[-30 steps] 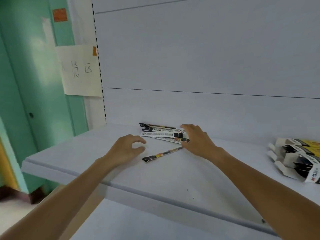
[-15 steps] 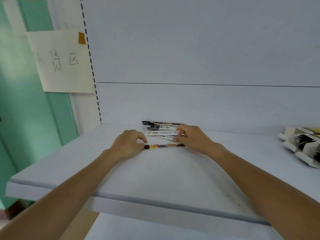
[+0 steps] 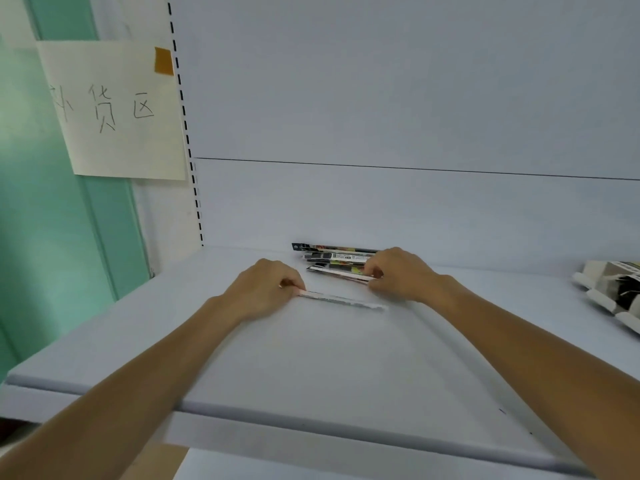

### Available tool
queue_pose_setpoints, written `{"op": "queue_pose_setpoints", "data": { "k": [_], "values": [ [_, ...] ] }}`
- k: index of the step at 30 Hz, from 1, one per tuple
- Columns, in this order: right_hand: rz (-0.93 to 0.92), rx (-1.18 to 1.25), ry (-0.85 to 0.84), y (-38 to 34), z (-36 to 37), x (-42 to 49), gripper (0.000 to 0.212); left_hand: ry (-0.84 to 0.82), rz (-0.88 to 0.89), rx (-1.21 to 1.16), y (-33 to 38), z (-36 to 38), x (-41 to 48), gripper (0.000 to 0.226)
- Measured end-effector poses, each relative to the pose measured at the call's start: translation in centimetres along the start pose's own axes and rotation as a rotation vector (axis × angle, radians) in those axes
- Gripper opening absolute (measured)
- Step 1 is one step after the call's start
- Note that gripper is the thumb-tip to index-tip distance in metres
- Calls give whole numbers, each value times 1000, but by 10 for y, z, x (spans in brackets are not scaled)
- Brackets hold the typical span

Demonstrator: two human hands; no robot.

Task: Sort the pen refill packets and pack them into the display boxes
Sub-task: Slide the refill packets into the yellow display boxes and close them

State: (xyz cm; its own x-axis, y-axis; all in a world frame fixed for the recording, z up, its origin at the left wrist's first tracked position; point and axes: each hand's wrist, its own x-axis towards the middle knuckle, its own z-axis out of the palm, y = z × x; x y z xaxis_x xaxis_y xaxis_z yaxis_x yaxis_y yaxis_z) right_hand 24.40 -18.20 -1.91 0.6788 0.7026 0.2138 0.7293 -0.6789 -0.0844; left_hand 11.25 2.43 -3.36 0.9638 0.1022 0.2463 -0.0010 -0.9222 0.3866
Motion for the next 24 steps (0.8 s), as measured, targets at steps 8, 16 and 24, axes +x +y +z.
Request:
{"op": "queue_pose_setpoints", "data": {
  "k": [8, 16, 24],
  "values": [
    [39, 474, 101, -11, -22, -2, 37, -45, -17, -278, 6, -10, -7, 9],
    [118, 884, 105, -70, -34, -3, 21, 1, -157, -681, 45, -9, 6, 38],
    [300, -5, 186, -11, -25, -17, 21, -119, -38, -64, 2, -15, -14, 41]
  ]
}}
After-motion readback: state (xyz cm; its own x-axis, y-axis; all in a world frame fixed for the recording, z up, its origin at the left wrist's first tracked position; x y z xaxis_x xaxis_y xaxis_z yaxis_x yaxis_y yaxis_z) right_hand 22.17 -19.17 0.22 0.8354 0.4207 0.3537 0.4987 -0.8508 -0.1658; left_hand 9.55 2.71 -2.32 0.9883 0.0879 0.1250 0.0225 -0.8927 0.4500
